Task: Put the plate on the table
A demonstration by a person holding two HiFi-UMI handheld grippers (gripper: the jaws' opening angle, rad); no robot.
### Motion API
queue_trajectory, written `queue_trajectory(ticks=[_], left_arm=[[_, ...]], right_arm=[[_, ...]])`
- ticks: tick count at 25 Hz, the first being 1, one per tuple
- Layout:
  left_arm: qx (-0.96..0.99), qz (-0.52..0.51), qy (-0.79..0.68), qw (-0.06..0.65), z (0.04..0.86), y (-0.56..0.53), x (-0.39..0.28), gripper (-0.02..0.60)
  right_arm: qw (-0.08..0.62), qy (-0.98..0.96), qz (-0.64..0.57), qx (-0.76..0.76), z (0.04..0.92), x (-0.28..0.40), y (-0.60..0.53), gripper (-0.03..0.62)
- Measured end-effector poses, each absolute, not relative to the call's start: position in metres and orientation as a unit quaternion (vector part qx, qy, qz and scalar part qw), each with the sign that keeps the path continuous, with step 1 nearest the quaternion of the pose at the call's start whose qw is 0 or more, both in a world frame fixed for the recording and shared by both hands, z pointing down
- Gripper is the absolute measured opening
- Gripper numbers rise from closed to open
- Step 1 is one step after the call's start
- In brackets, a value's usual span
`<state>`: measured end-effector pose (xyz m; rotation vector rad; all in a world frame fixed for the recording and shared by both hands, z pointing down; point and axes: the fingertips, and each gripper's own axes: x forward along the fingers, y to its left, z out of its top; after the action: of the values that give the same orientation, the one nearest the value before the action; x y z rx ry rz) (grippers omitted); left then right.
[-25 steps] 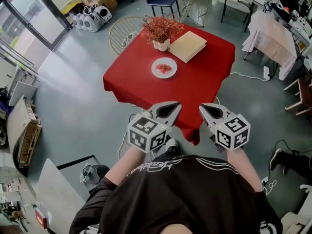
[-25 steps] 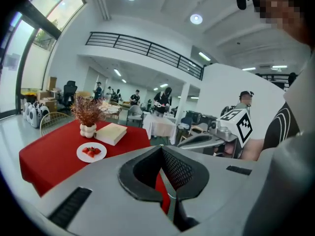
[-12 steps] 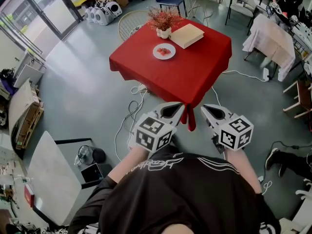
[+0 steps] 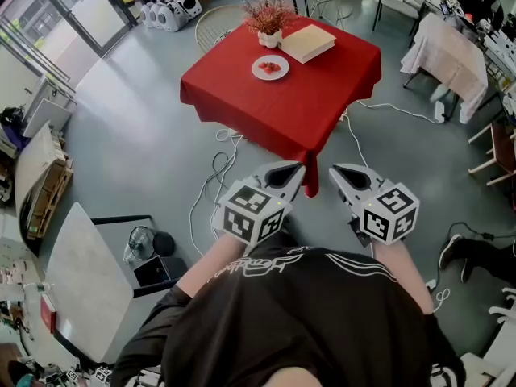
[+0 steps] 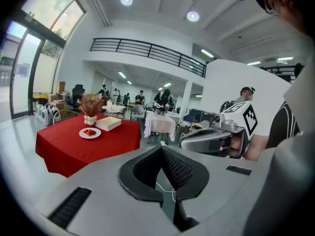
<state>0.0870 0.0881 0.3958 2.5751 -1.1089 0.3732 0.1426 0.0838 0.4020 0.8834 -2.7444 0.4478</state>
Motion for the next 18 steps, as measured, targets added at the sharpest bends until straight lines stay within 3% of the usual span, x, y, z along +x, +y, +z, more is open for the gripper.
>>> queue_trajectory(ticks=[18], left_arm=[[0.906, 0.127, -0.369, 0.164, 0.4, 0.104, 0.114, 0.006]], right_arm=[[0.117, -0.933, 0.157, 0.303, 0.41, 0.16, 0.101, 0.008]])
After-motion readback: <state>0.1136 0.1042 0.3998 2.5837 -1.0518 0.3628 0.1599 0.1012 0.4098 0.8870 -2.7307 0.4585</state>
